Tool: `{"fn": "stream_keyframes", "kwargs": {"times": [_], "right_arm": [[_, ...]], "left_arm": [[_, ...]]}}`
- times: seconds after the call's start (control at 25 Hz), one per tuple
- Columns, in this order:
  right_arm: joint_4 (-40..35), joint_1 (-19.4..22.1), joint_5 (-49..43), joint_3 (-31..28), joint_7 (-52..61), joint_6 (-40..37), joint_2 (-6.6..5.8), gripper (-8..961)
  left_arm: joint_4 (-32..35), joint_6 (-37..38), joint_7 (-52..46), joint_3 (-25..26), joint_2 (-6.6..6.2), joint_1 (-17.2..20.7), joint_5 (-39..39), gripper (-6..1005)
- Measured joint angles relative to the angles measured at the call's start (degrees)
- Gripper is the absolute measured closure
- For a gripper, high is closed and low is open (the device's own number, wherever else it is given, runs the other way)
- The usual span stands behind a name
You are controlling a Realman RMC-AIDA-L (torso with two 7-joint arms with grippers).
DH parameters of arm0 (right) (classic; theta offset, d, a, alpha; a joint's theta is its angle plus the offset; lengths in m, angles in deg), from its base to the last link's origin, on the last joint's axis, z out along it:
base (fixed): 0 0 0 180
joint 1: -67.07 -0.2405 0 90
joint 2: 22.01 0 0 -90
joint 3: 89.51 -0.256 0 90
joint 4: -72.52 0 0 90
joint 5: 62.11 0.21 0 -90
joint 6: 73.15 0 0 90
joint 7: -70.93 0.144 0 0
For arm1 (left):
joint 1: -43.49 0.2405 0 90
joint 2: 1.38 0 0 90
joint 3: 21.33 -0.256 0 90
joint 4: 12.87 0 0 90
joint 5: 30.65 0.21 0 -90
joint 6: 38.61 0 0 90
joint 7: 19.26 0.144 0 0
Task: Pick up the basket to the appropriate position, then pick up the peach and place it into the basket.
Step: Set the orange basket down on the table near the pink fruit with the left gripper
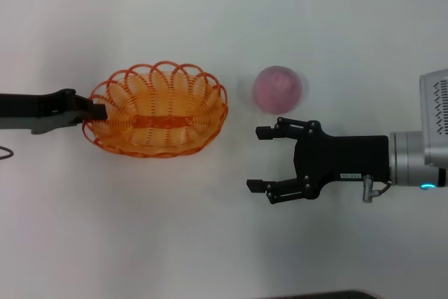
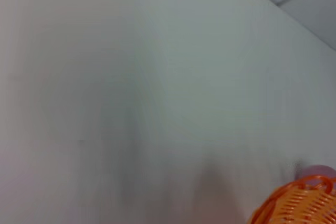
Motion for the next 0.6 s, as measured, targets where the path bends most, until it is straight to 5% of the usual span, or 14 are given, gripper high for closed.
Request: {"fn": "stream_keyframes", "kwargs": {"times": [0.6], "right_arm": [[0.2, -0.2, 0.0, 0.0, 0.0, 0.4, 0.00, 2]], "left_arm": [[-1.3, -4.9, -1.4, -4.3, 0.32, 1.9, -0.9, 928]]}}
